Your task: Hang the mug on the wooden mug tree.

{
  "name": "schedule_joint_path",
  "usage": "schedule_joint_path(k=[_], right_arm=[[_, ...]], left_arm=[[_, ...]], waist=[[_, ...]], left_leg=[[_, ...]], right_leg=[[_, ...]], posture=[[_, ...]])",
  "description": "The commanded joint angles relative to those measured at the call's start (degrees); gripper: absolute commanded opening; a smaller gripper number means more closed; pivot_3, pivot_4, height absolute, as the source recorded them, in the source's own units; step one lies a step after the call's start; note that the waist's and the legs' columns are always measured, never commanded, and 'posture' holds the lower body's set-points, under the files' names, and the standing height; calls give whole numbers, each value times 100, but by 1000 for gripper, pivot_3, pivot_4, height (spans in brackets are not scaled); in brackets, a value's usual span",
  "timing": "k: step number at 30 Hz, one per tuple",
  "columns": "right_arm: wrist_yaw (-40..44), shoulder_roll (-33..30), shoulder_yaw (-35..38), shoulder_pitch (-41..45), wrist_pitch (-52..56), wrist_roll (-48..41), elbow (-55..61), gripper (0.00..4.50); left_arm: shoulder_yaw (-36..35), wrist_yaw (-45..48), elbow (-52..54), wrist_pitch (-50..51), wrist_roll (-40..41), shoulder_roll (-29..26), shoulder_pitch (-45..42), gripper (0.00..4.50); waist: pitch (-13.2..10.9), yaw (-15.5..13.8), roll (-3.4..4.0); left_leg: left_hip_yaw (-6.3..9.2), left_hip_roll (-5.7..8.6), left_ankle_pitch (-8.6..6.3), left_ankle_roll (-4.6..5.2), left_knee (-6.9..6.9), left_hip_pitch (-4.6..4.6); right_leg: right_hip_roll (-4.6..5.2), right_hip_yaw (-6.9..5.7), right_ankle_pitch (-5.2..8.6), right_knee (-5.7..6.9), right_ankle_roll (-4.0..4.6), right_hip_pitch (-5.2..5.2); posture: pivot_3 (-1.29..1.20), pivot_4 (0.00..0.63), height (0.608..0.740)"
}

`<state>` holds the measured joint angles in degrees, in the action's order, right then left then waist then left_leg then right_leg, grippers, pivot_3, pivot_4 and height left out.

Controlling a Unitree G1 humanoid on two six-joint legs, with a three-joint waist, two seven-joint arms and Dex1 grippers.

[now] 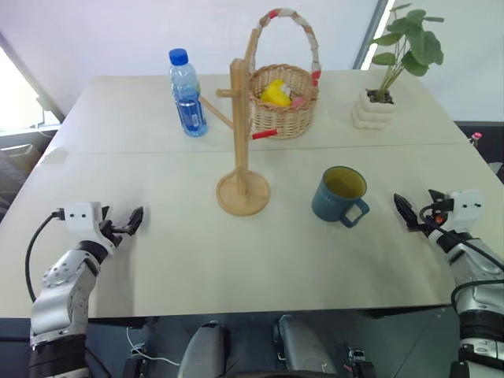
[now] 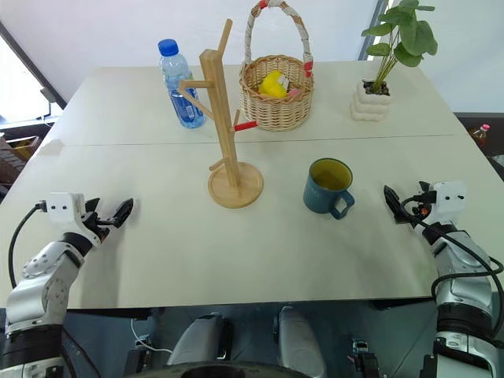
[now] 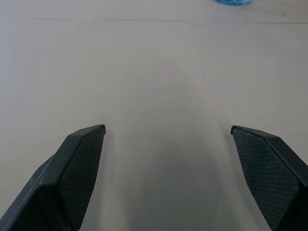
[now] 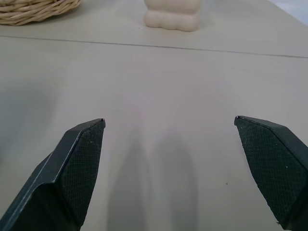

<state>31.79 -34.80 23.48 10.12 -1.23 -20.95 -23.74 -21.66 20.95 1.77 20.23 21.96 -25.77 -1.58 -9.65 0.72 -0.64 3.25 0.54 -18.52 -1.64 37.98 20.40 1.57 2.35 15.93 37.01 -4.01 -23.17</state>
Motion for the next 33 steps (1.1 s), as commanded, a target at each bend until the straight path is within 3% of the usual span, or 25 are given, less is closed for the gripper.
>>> schedule_joint_path(k=[1,12,17,28,33], right_arm=[[-43,-7,136,49,-119,-25,167,4471],[-184,22,76,22,-165,80,211,4471],[-298,48,152,-225,-118,59,513,4471],[-189,75,445,-2272,419,-162,2824,4471],[-317,532,-35,-3092,817,-250,4346,4471]], left_arm=[[-35,29,-44,-165,-20,13,-51,4500],[23,-3,378,-21,22,101,181,4500],[264,412,728,-93,73,29,302,4500],[1935,2559,1873,-19,451,-506,294,4500],[2839,2917,2079,-111,220,-437,-125,4500]], waist=[[0,0,0],[0,4,0],[0,-10,0],[3,-8,8],[3,1,10]], left_leg=[[0,0,0,0,0,0],[0,0,0,0,0,1],[0,0,0,0,0,0],[0,0,-1,0,-4,2],[0,-5,0,0,-3,1]], right_leg=[[0,0,0,0,0,0],[1,1,0,0,0,-1],[2,0,0,0,0,0],[4,2,3,-8,5,1],[-2,3,11,-5,17,3]], posture=[[0,150,740],[0,150,740],[0,150,740],[0,150,740],[0,150,740]])
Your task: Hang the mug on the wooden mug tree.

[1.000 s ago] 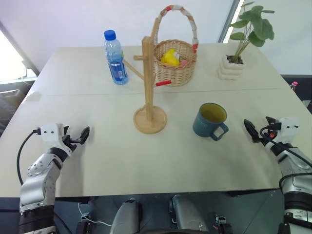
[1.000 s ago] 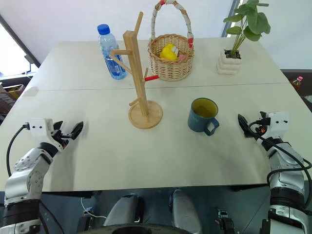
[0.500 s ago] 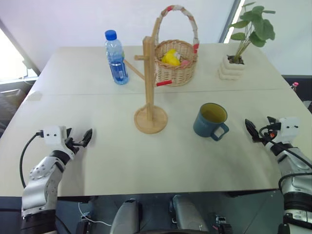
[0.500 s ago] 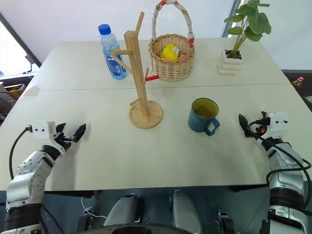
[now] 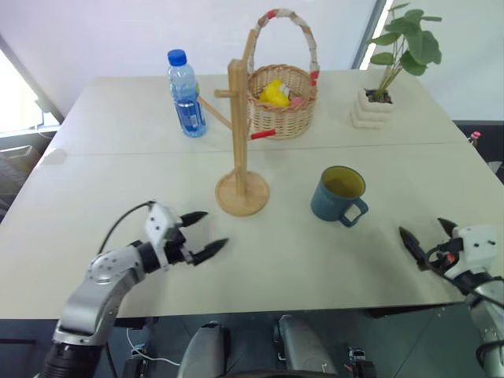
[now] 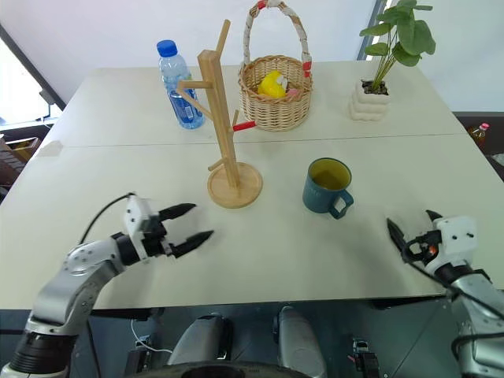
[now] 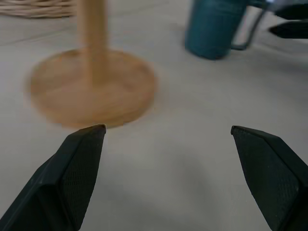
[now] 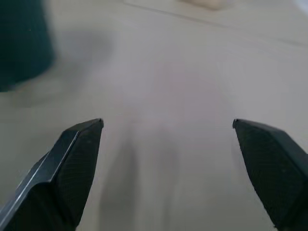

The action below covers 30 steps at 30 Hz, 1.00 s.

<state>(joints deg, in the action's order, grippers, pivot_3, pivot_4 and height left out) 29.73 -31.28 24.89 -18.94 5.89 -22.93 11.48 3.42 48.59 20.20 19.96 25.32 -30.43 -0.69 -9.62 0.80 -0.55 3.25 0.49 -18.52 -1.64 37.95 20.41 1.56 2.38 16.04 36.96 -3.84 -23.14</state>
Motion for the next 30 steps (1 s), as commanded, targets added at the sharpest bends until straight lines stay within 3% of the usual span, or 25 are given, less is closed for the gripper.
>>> schedule_joint_path(k=[1,11,30], right_arm=[[-214,323,-326,-268,167,-14,1086,4471],[-1524,1409,-1444,207,482,1021,1773,4471],[-1984,1623,-1134,682,422,1243,977,4471]], left_arm=[[466,178,229,-111,-162,72,-317,4500],[989,443,101,-261,-299,279,-957,4500],[1194,459,302,-203,-342,373,-1072,4500]], waist=[[0,-8,0],[0,-14,1],[0,2,0]], left_leg=[[0,0,0,0,1,-1],[1,2,0,0,4,1],[1,6,1,1,5,-2]], right_leg=[[-1,0,0,0,0,0],[-7,-1,-7,0,-15,-4],[-10,-2,-7,3,-17,-1]], posture=[[0,150,740],[0,150,740],[0,150,740]])
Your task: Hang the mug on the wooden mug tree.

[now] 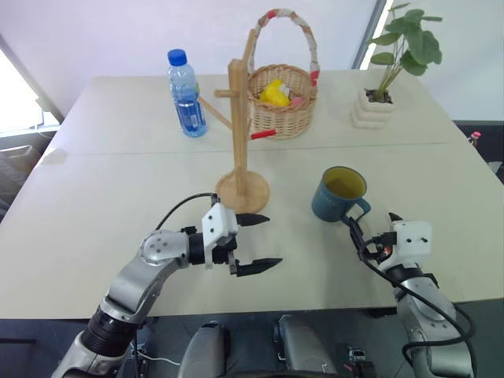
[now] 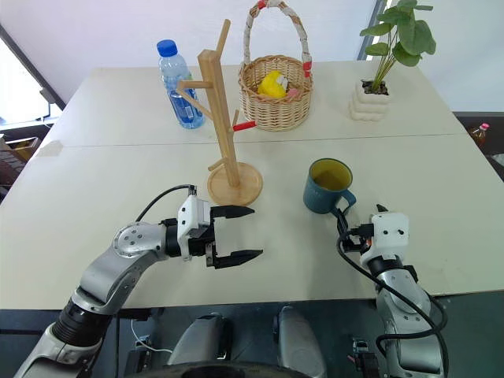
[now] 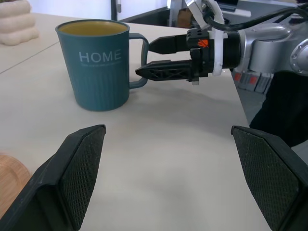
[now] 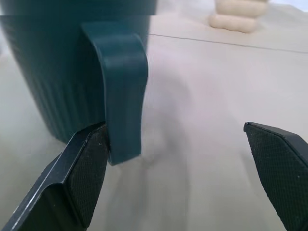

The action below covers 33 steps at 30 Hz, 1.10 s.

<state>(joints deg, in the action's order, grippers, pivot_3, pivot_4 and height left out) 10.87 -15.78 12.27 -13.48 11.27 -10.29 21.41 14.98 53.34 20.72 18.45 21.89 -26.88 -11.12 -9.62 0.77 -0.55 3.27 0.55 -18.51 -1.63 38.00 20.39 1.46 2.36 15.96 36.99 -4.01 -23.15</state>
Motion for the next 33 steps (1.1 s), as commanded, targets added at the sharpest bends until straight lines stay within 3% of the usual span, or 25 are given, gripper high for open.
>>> schedule_joint_path(k=[1,10,15,19,24,29,33], right_arm=[[-140,111,139,181,-101,-30,-63,4471],[-344,239,21,603,-73,128,-440,4471],[-353,322,87,784,-57,-11,-609,2242],[-249,352,76,856,-99,-124,-655,104],[-70,181,-134,853,-139,92,-527,45],[873,-1124,-958,910,-686,1169,33,45],[1671,-1888,-1200,1504,-771,1150,426,45]], left_arm=[[46,-22,260,-54,-4,22,-25,4500],[41,-57,267,-52,-17,29,-52,4500],[28,-97,270,-62,-34,33,-66,4500],[3,-117,243,-99,-48,25,-74,4500],[-58,-137,185,-156,-73,10,-57,4500],[-565,-357,-4,-163,71,-15,133,4500],[-1162,-509,-46,-79,412,-22,281,4500]], waist=[[0,3,0],[0,2,1],[0,2,1],[0,-1,1],[0,2,1],[0,32,2],[-3,31,-2]], left_leg=[[0,0,0,0,0,0],[0,0,0,0,1,0],[0,0,0,0,1,0],[0,0,0,0,1,0],[0,0,0,0,1,0],[-2,1,0,0,1,-1],[3,-2,1,1,1,-3]], right_leg=[[0,0,0,1,0,0],[0,0,0,3,0,0],[0,0,0,3,0,0],[0,0,0,3,0,0],[0,0,0,3,-1,-1],[-1,1,0,3,-1,-1],[-8,-3,-1,7,-1,-1]], posture=[[0,150,740],[0,150,740],[0,150,740],[0,150,740],[0,150,740],[0,150,740],[0,150,740]])
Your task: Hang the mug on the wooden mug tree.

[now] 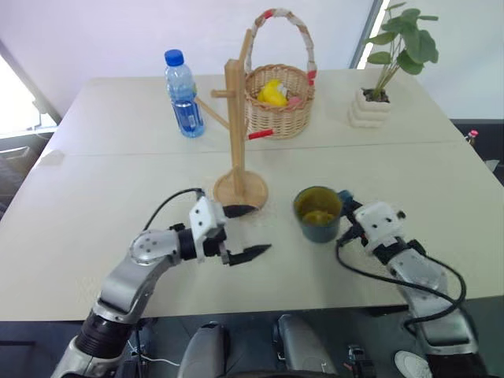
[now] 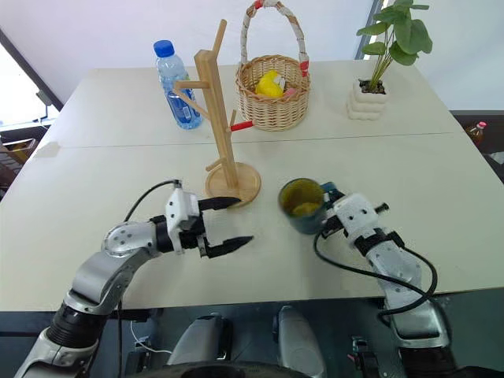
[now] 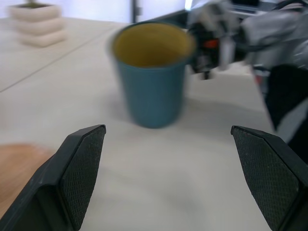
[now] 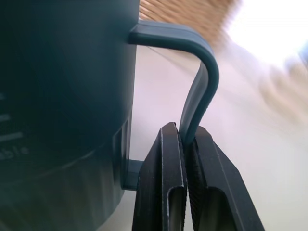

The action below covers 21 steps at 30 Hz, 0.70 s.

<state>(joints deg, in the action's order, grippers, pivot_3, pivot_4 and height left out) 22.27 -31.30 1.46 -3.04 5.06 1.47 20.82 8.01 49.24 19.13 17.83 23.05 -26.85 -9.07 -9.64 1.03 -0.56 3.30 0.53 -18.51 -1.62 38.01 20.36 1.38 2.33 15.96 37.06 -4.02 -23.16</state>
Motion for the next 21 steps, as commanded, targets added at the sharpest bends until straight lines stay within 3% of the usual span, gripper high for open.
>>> schedule_joint_path(k=[1,12,21], right_arm=[[736,-498,-166,707,-110,-44,545,45],[1993,-865,-371,3149,426,-602,-172,45],[2500,-679,-693,4147,-96,-509,-1392,45]], left_arm=[[-597,-106,120,-37,352,-45,125,4500],[-1279,-101,216,31,675,-323,241,4500],[-1654,-256,610,319,1184,-397,409,4500]], waist=[[-2,6,1],[-13,-31,-18],[-13,-24,-19]], left_leg=[[0,0,0,0,4,0],[2,5,0,0,10,8],[2,4,0,0,5,10]], right_leg=[[0,-1,0,1,0,0],[16,-5,-1,-9,0,3],[18,-5,-2,-8,1,-3]], posture=[[0,150,740],[0,150,740],[0,150,740]])
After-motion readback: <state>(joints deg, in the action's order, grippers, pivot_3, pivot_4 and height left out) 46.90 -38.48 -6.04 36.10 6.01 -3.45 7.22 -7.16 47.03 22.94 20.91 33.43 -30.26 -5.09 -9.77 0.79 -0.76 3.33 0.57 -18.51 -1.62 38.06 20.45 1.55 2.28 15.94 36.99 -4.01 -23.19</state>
